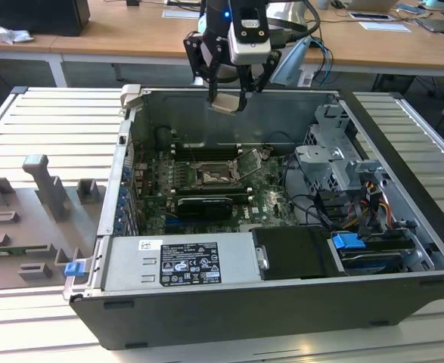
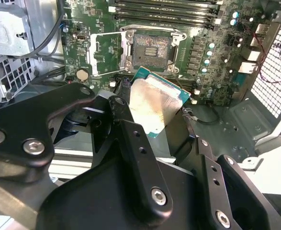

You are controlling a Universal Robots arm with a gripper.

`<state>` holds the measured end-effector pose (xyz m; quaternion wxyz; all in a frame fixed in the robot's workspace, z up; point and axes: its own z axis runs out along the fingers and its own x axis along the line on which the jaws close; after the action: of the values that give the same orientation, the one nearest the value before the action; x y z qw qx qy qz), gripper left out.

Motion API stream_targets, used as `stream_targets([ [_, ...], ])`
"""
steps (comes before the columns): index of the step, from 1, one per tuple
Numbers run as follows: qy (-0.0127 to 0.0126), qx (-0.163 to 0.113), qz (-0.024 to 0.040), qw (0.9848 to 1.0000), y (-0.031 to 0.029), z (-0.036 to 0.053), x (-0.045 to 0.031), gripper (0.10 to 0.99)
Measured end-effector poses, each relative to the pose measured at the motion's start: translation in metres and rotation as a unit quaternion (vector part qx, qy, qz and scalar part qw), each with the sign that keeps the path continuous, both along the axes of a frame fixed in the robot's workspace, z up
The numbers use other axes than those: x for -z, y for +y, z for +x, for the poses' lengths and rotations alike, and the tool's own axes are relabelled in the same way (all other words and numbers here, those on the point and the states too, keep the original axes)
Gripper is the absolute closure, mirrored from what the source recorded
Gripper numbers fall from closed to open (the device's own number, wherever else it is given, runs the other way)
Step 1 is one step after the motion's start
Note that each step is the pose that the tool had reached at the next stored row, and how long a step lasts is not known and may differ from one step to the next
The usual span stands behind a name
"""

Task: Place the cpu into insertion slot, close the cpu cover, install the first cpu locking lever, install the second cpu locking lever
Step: 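Place the cpu into insertion slot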

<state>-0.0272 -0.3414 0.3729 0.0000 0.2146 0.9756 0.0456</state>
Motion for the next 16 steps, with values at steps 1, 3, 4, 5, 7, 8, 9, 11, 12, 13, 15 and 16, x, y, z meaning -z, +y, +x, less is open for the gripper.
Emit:
stream_targets([
  [1, 0.0000, 0.002, 0.0000, 1.0000, 0.0000, 0.0000, 0.0002, 0.549],
  [3, 0.0000, 0.010, 0.0000, 0.9999, 0.0000, 0.0000, 0.0005, 0.549],
  [4, 0.0000, 0.015, 0.0000, 0.9999, 0.0000, 0.0000, 0.0006, 0.549],
  [5, 0.0000, 0.018, 0.0001, 0.9998, 0.0000, 0.0000, 0.0008, 0.549],
  [7, 0.0000, 0.027, 0.0001, 0.9996, 0.0000, 0.0000, 0.0010, 0.549],
  [8, 0.0000, 0.028, 0.0000, 0.9996, 0.0000, 0.0000, 0.0010, 0.549],
  [9, 0.0000, 0.030, 0.0000, 0.9995, 0.0000, 0.0000, 0.0011, 0.549],
  [11, 0.0000, 0.034, 0.0000, 0.9994, 0.0000, 0.0000, 0.0011, 0.549],
  [12, 0.0000, 0.036, 0.0000, 0.9994, 0.0000, 0.0000, 0.0012, 0.549],
  [13, 0.0000, 0.037, 0.0000, 0.9993, 0.0000, 0.0000, 0.0012, 0.549],
  [15, 0.0000, 0.042, 0.0001, 0.9991, 0.0000, 0.0000, 0.0013, 0.549],
  [16, 0.0000, 0.044, 0.0000, 0.9990, 0.0000, 0.0000, 0.0013, 0.549],
])
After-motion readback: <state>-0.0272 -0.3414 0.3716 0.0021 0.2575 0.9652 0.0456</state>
